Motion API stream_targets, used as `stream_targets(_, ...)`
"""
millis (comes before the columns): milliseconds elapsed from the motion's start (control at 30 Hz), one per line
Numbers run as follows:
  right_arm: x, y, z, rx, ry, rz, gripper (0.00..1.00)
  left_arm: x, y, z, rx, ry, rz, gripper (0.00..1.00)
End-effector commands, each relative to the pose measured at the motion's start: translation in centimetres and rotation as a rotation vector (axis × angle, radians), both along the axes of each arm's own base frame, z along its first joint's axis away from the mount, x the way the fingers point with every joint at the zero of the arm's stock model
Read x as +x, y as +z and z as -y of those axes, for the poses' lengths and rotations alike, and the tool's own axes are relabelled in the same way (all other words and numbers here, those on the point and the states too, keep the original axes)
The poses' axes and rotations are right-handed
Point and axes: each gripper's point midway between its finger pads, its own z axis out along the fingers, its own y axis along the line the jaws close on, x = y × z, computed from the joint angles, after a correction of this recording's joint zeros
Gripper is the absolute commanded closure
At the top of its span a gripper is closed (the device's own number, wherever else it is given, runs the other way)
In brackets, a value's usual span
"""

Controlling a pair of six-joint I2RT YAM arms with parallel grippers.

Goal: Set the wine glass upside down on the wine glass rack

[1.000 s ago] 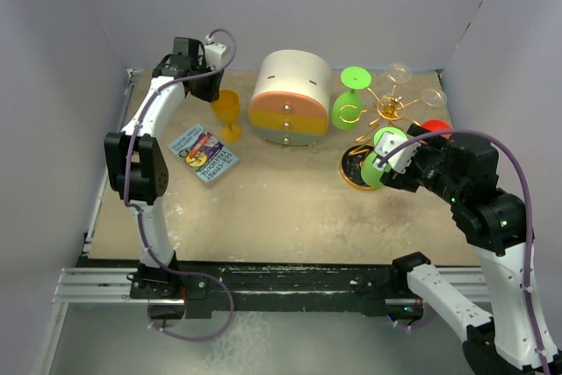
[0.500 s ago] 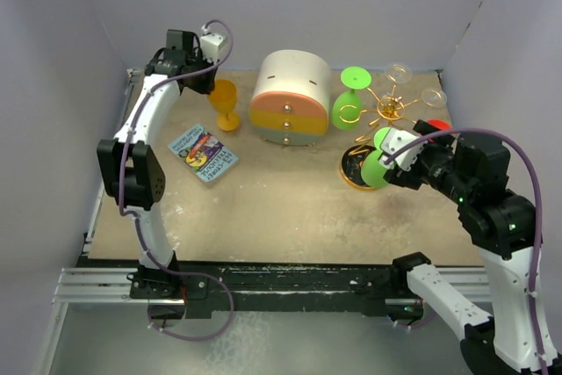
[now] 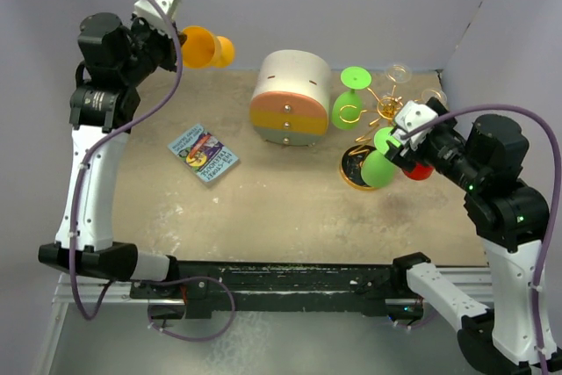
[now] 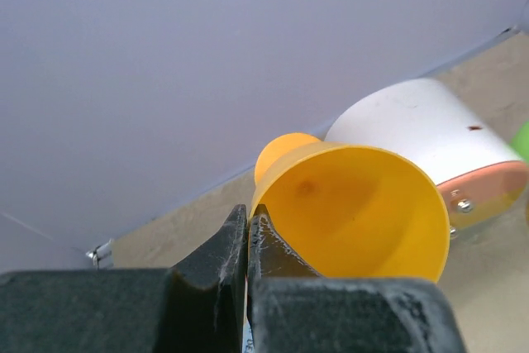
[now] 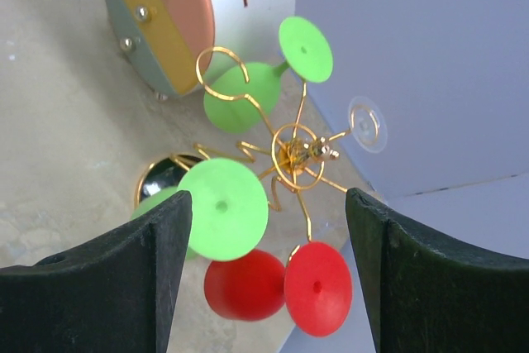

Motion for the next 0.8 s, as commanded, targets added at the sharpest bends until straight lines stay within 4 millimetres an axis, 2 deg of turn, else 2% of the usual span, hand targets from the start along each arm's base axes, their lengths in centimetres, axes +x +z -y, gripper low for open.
stream_targets(0,0.8,5.1,-1.6,0.173,0.02,0.092,0.23,-2.4,3.0,2.1,-0.113,-0.112,0.047,1.0)
stream_targets(167,2.4,8.7,-2.2,0.321,-0.007,0.159,0.22,-5.7,5.6,3.9,-0.199,-0.223,0.055,1.0)
stream_targets(333,4.4,10.7,-4.9,0.467,0.075,0.147,0.23,-8.7,5.6,6.9,-0.334,-0.415,-0.006,1.0)
stream_targets(467,5.7,10.8,-8.2,0.609,0.187,0.036,0.28,-10.2,6.3,8.3,-0.384,-0.507,-0.004,1.0)
stream_targets(567,6.7,10.6,-10.3,0.711,0.252,-0.067,0.29,-10.5,6.6,9.4,-0.383,-0.535,0.006,1.0)
stream_targets(667,7.7,10.2,-11.9,0.795,0.291,-0.149,0.29,-10.9,6.5,10.9,-0.375,-0.567,0.006,1.0)
stream_targets(767,8.5,9.8,-13.1,0.861,0.314,-0.216,0.29,-10.8,6.2,11.4,-0.372,-0.575,-0.001,1.0)
